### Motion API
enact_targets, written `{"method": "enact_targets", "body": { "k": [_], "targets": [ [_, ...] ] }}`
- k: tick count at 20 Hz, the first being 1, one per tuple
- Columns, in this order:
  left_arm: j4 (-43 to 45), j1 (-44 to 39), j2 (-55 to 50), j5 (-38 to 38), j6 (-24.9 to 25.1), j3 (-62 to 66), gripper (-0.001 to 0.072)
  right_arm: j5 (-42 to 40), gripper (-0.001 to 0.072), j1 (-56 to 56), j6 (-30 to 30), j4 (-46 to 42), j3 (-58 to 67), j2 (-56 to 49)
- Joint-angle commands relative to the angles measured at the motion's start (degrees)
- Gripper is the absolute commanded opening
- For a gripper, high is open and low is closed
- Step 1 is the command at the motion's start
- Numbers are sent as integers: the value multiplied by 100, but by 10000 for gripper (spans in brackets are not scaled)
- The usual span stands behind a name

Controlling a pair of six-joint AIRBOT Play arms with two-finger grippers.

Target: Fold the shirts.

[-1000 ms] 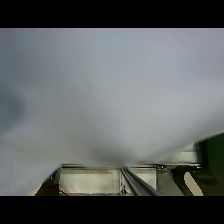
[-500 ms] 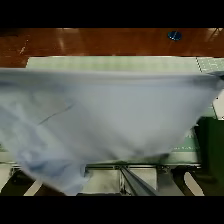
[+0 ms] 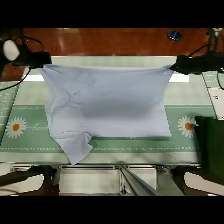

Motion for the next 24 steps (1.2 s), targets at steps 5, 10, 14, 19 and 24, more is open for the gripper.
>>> {"method": "enact_targets", "body": {
  "k": [5,10,14,19,24],
  "targets": [
    [-970,216,-2817,-256,-452,2398,20,-466,16,-105,179,385,2048,-2638],
    [-1102,348,-2894,-1241,525,2752,19,278,17,-348,184,385,2337,-2828],
    [-2037,531,-2879,-2887,1773,2625,19,2028,17,-592,-249,214,2275,-2771],
    [-2142,575,-2879,-3246,1891,1504,19,2201,17,-575,-273,-133,1377,-2776],
    [-2142,581,-2872,-3539,2057,1220,19,1982,17,-575,-223,-151,1014,-2776]
  ]
}}
